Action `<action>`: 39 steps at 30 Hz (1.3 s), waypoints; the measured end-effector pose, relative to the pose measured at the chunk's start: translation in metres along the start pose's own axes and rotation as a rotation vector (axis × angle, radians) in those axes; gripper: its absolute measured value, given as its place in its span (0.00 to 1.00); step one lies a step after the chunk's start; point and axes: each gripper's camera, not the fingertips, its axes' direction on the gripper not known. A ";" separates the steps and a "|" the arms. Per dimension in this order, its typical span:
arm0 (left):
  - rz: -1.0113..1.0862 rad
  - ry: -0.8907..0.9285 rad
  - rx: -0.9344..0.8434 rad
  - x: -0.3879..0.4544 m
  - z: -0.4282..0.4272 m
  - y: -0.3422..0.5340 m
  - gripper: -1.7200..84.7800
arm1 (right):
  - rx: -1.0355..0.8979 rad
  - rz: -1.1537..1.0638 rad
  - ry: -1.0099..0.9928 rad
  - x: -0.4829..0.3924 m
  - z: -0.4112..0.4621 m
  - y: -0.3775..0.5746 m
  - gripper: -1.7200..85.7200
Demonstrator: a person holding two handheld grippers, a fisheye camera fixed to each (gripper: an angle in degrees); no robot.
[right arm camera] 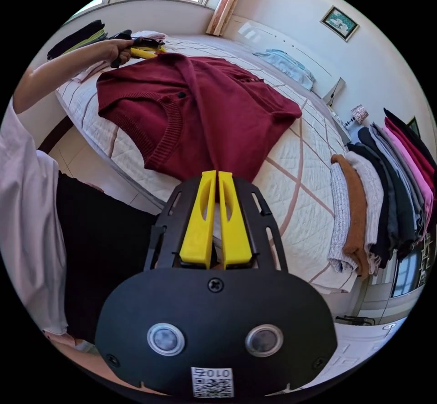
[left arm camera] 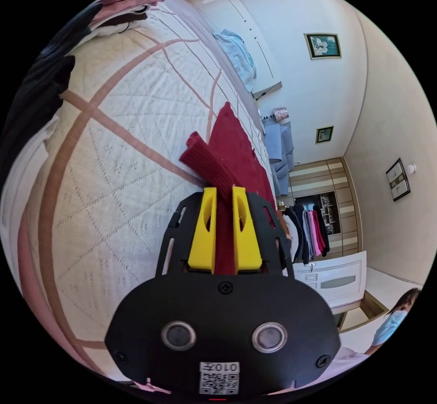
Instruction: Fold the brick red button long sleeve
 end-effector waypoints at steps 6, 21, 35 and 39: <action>0.162 0.093 0.062 0.043 -0.010 0.009 0.04 | 0.059 0.060 0.020 0.007 -0.011 0.035 0.04; 0.275 -0.102 -0.098 0.086 -0.029 0.029 0.02 | 0.041 0.367 -0.206 0.129 0.016 0.007 0.11; 0.645 0.084 -0.045 0.254 -0.024 0.068 0.02 | -0.033 0.459 -0.282 0.146 0.045 0.020 0.14; 0.823 0.194 -0.081 0.362 -0.008 0.075 0.02 | 0.012 0.497 -0.285 0.147 0.021 0.044 0.15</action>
